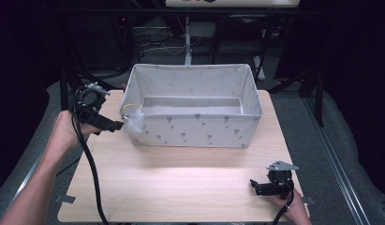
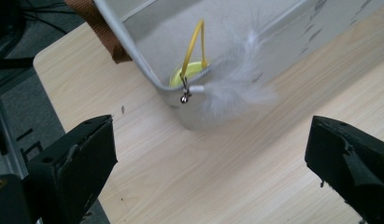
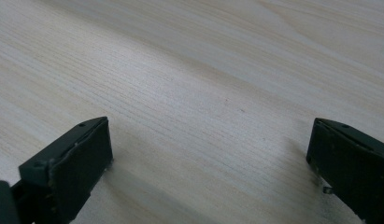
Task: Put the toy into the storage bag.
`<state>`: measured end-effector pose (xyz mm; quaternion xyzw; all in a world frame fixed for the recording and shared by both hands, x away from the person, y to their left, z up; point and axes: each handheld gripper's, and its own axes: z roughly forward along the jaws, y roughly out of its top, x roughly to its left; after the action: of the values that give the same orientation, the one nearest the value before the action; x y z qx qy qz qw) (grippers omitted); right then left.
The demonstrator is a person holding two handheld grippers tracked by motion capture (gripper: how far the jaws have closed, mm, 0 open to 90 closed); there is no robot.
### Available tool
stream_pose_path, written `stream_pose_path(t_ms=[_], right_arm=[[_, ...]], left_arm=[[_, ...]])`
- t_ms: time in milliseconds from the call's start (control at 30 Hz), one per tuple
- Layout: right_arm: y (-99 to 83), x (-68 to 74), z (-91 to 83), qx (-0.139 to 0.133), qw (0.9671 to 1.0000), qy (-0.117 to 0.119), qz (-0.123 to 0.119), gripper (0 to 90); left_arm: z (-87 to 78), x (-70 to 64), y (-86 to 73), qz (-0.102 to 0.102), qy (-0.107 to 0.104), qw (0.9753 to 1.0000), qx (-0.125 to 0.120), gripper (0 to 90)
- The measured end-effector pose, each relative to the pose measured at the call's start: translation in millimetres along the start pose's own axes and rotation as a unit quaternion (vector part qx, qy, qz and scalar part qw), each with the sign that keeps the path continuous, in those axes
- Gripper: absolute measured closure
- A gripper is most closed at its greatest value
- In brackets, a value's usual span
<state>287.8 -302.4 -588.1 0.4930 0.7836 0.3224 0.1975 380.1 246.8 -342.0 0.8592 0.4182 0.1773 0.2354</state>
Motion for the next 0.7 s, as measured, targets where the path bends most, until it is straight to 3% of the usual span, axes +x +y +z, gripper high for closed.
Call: stream_pose_path(t_ms=[233, 700], right_arm=[[0.0, 0.0, 0.0, 0.0, 1.0, 0.0, 0.0, 0.0], [0.0, 0.1, 0.0, 0.0, 1.0, -0.001, 0.0, 0.0]], left_arm=[[4.2, -8.9, -29.4, -0.005, -0.001, 1.0, 0.004, 0.3], [35.4, -17.3, -77.9, -0.03, -0.008, 0.9992, 0.025, 0.2]])
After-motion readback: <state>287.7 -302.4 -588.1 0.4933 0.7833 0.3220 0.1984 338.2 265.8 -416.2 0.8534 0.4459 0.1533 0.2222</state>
